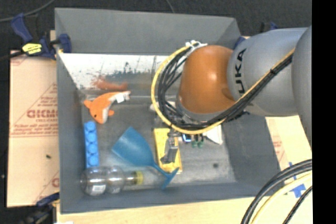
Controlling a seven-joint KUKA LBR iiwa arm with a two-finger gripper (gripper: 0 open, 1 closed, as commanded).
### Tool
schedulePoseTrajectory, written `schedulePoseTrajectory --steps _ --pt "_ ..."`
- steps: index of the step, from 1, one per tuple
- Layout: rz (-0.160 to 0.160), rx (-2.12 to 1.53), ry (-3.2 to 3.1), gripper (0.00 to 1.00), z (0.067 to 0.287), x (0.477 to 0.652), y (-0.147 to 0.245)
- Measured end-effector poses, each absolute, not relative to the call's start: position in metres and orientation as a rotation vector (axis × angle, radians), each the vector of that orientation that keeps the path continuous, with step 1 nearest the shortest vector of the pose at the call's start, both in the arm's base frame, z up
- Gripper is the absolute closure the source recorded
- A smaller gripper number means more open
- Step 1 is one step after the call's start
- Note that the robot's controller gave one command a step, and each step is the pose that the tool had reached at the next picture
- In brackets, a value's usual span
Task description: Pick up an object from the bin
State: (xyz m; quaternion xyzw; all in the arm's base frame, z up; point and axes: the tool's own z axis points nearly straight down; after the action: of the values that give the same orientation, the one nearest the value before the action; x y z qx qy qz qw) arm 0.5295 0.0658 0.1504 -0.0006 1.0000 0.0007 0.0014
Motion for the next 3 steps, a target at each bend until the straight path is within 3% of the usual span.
schedulePoseTrajectory --steps 1,2,3 --pt "0.001 0.047 3.147 0.00 0.070 0.485 0.166" --pt "0.002 -0.211 3.131 0.00 0.071 0.534 0.048" --pt "0.000 0.027 3.147 0.00 0.070 0.494 0.146"
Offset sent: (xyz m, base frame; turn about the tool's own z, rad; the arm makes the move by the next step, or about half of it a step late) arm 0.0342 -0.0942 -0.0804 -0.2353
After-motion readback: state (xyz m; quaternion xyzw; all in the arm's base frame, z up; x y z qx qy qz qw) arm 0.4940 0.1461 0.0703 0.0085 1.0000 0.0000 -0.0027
